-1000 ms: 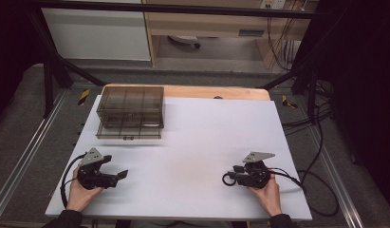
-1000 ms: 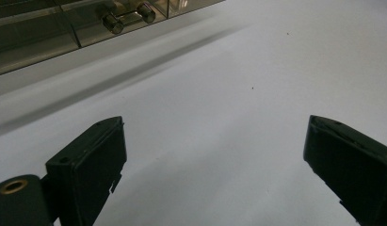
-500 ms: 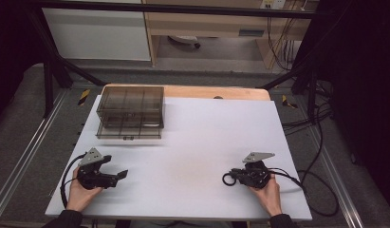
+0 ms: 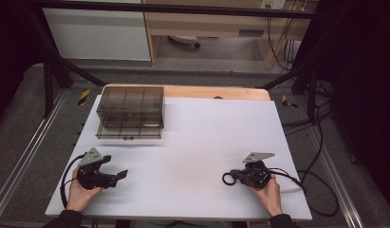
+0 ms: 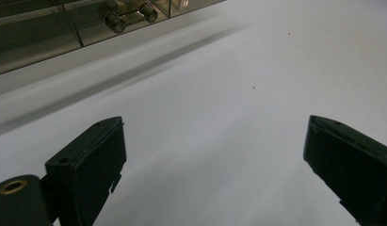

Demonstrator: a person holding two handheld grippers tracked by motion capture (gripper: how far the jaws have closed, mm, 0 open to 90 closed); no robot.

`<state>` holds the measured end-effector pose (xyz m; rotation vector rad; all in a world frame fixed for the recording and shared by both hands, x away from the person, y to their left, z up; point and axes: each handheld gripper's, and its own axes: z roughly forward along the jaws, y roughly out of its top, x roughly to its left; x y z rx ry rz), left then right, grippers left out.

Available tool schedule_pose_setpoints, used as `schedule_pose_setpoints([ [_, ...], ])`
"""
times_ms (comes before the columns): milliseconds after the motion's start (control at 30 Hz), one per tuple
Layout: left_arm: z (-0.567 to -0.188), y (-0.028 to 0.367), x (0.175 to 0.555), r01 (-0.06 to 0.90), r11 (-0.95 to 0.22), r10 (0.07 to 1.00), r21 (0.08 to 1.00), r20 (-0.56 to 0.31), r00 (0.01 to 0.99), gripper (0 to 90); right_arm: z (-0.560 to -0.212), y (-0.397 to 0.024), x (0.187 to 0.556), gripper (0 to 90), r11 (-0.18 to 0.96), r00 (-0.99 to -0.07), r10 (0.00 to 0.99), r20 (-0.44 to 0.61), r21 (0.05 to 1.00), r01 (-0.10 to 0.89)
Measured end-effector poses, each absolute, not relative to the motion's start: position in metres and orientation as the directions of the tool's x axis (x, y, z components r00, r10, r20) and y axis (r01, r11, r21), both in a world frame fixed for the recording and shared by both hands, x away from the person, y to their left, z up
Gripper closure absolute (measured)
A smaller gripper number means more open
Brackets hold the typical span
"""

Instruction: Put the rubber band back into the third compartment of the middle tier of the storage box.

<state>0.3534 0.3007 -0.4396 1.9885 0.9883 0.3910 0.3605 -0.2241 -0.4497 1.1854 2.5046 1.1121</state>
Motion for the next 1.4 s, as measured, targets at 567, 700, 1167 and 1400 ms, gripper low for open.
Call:
schedule_pose_setpoints([
  [567, -0.44, 0.301, 0.353, 0.498, -0.318, 0.765, 0.807, -0.092, 0.637, 6.2, -0.441, -0.226, 0.359, 87.5, 0.38, -0.663, 0.731, 0.159, 0.713, 0.59],
  [700, -0.44, 0.301, 0.353, 0.499, -0.317, 0.765, 0.806, -0.093, 0.637, 6.2, -0.439, -0.225, 0.36, 87.5, 0.374, -0.661, 0.734, 0.155, 0.719, 0.585],
  [1167, -0.44, 0.301, 0.353, 0.5, -0.315, 0.765, 0.807, -0.096, 0.637, 6.2, -0.431, -0.221, 0.362, 87.6, 0.352, -0.641, 0.752, 0.154, 0.728, 0.589],
  [1400, -0.44, 0.301, 0.353, 0.501, -0.313, 0.766, 0.807, -0.098, 0.636, 6.1, -0.426, -0.219, 0.365, 87.7, 0.351, -0.639, 0.756, 0.145, 0.734, 0.581],
])
